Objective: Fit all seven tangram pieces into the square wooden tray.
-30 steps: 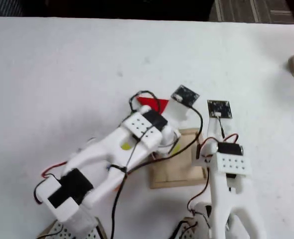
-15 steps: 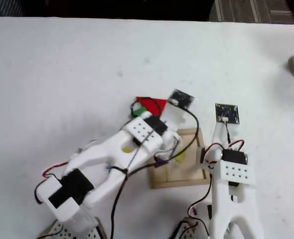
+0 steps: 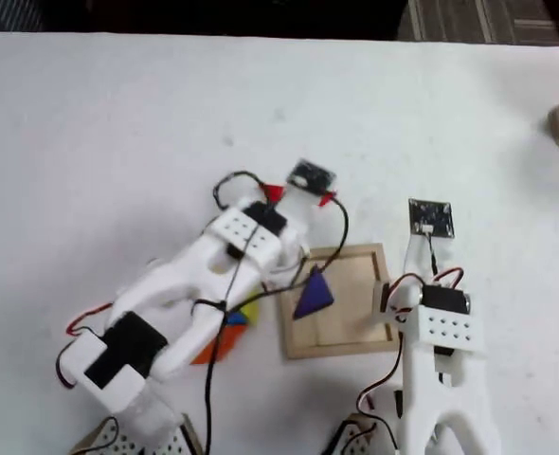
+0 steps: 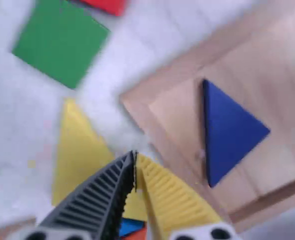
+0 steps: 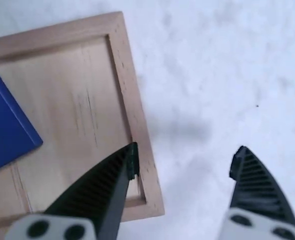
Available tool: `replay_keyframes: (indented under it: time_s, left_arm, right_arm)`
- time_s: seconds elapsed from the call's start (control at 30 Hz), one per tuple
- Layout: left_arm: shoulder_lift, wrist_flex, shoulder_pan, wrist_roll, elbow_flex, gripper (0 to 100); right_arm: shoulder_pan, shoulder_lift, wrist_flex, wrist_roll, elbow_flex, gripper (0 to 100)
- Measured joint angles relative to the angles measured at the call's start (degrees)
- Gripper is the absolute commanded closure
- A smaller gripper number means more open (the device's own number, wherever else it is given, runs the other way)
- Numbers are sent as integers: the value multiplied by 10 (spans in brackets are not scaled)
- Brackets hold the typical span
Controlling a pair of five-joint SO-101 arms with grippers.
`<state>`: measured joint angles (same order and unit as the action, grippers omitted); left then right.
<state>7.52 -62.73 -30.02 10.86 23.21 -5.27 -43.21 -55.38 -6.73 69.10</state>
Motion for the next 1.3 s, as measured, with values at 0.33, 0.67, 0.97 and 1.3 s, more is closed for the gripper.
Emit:
replay_keyframes:
  time_s: [0.33,0.67,0.97,1.3]
  left_arm:
    - [-2,46,-113,-11,54,978]
    - [-8,93,-177,-11,78,978]
    - [-7,135,-195,-11,80,978]
    - [-6,231,-193,-10,91,978]
  right_arm:
    - [0,0,0,0,0,713]
    - [-4,0,0,0,0,713]
    - [-5,-1,5,1,-2,713]
    - [-5,-8,4,1,-2,713]
